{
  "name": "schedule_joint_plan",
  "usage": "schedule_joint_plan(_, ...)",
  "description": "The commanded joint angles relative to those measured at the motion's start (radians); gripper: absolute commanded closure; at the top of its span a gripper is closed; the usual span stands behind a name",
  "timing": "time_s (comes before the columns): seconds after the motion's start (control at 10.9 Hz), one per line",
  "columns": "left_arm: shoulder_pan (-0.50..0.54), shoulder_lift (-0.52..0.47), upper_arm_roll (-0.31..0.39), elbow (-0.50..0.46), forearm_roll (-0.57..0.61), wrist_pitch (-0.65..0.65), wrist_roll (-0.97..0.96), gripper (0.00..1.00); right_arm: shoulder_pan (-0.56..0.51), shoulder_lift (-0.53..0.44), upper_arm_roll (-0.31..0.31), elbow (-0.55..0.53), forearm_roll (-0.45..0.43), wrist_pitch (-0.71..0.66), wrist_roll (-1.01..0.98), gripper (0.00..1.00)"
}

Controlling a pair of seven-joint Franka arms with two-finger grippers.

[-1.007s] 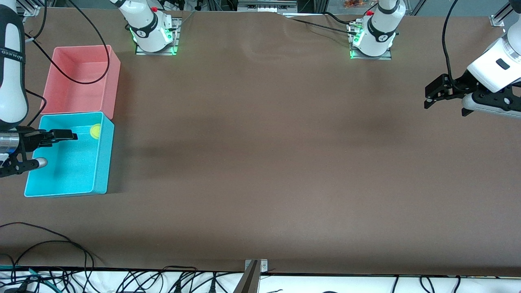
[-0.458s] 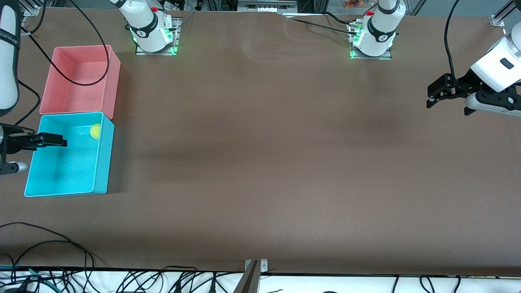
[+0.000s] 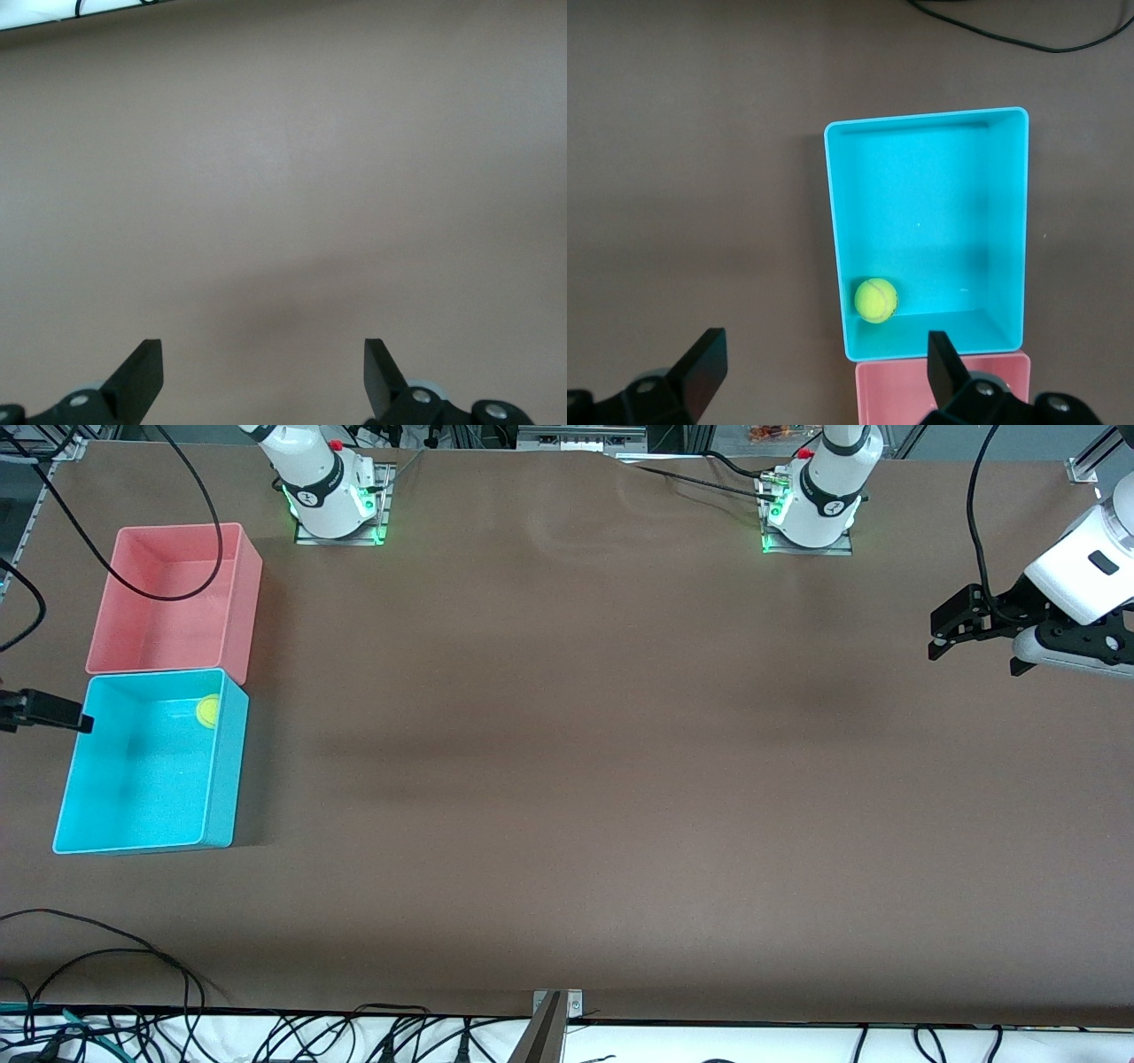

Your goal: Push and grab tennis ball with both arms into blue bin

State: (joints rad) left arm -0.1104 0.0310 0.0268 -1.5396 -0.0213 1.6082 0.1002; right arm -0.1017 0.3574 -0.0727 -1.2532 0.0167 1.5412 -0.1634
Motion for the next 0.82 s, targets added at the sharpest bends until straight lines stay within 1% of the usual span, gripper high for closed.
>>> schedule_joint_plan(0.0, 0.003, 0.001, -0.002, 0.021, -0.006, -0.022, -0.007, 0.0, 0.002, -0.128, 0.005, -0.084, 0.006, -0.016, 0.051, 0.0)
schedule_joint_plan(0.09, 0.003, 0.001, -0.002, 0.021, -0.006, -0.022, -0.007, 0.0, 0.013, -0.165, 0.007, -0.148, 0.009, 0.003, 0.064, 0.0)
schedule_joint_plan(0.18, 0.001, 0.001, -0.002, 0.021, -0.006, -0.022, -0.01, 0.0, 0.039, -0.254, 0.004, -0.261, 0.009, 0.055, 0.068, 0.0)
schedule_joint_plan(0.27, 0.001, 0.001, -0.004, 0.019, -0.006, -0.021, -0.013, 0.0, 0.055, -0.318, 0.004, -0.352, 0.008, 0.098, 0.083, 0.0)
schedule_joint_plan(0.46, 0.001, 0.001, -0.001, 0.021, -0.006, -0.022, -0.007, 0.0, 0.08, -0.373, 0.004, -0.412, 0.008, 0.103, 0.102, 0.0)
schedule_joint_plan(0.73, 0.001, 0.001, -0.005, 0.021, -0.006, -0.022, -0.014, 0.0, 0.106, -0.393, 0.004, -0.42, 0.008, 0.097, 0.096, 0.0)
